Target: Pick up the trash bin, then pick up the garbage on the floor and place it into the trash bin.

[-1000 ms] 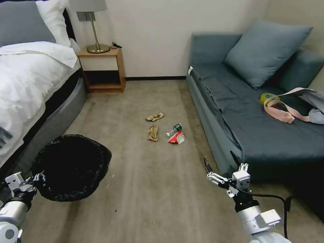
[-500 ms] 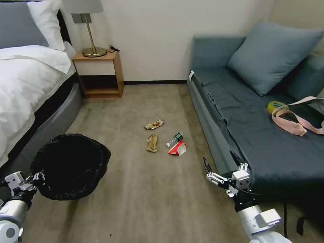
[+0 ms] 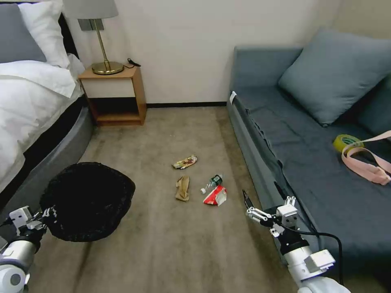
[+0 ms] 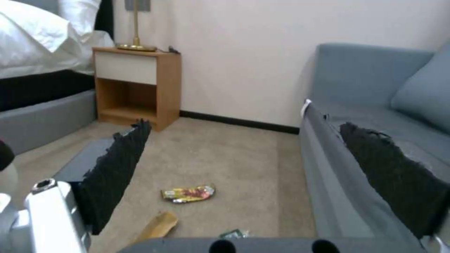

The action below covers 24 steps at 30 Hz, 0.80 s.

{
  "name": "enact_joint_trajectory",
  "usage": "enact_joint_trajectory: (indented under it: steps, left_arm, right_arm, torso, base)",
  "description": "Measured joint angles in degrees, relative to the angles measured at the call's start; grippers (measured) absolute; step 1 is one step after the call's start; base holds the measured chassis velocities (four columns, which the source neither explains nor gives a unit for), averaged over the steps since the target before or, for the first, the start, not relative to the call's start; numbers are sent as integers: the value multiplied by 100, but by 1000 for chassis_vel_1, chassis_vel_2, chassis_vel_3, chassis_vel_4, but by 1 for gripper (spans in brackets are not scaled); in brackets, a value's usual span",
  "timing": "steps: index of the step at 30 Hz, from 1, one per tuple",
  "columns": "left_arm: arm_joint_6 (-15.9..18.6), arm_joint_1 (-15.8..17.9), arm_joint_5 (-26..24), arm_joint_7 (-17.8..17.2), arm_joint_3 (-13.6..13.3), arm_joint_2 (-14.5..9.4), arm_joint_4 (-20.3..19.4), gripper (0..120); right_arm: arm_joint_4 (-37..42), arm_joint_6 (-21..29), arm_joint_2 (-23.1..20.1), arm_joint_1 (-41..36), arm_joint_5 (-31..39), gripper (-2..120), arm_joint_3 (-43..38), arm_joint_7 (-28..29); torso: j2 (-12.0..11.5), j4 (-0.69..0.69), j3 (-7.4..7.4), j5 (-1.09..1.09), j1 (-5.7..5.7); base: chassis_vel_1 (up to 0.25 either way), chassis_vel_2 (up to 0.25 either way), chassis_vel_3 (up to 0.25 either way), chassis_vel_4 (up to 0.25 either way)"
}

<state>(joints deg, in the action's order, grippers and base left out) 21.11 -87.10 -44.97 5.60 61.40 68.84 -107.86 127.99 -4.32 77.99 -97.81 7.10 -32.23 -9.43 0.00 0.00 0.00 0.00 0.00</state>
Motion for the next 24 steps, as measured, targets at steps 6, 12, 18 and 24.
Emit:
enact_joint_trajectory:
  steps: [6, 12, 18, 24]
  left_arm:
    - [88, 106, -91, -149, -272, -350, -12, 3]
    - [132, -51, -289, -240, -254, -558, -295, 3]
    - [134, -109, -352, -231, -245, -665, -296, 3]
    - [-33, 70, -179, 41, -335, -712, 99, 3]
  right_arm:
    - [43, 241, -56, -39, 41, 100, -83, 104]
    - [-211, 278, -258, 26, 56, 100, 0, 307]
    - [-509, 315, -462, 372, 69, 100, 360, 615]
    - [-1263, 869, -1360, 1587, 717, 100, 1114, 799]
  torso:
    - [0, -2, 0, -1, 0]
    - [0, -1, 1, 0, 1]
    - [0, 0, -1, 0, 0]
    - [0, 0, 0, -1, 0]
  base:
    - [-165, 155, 155, -152]
    - [-115, 98, 99, -98]
    - [-5, 9, 10, -5]
    - [0, 0, 0, 0]
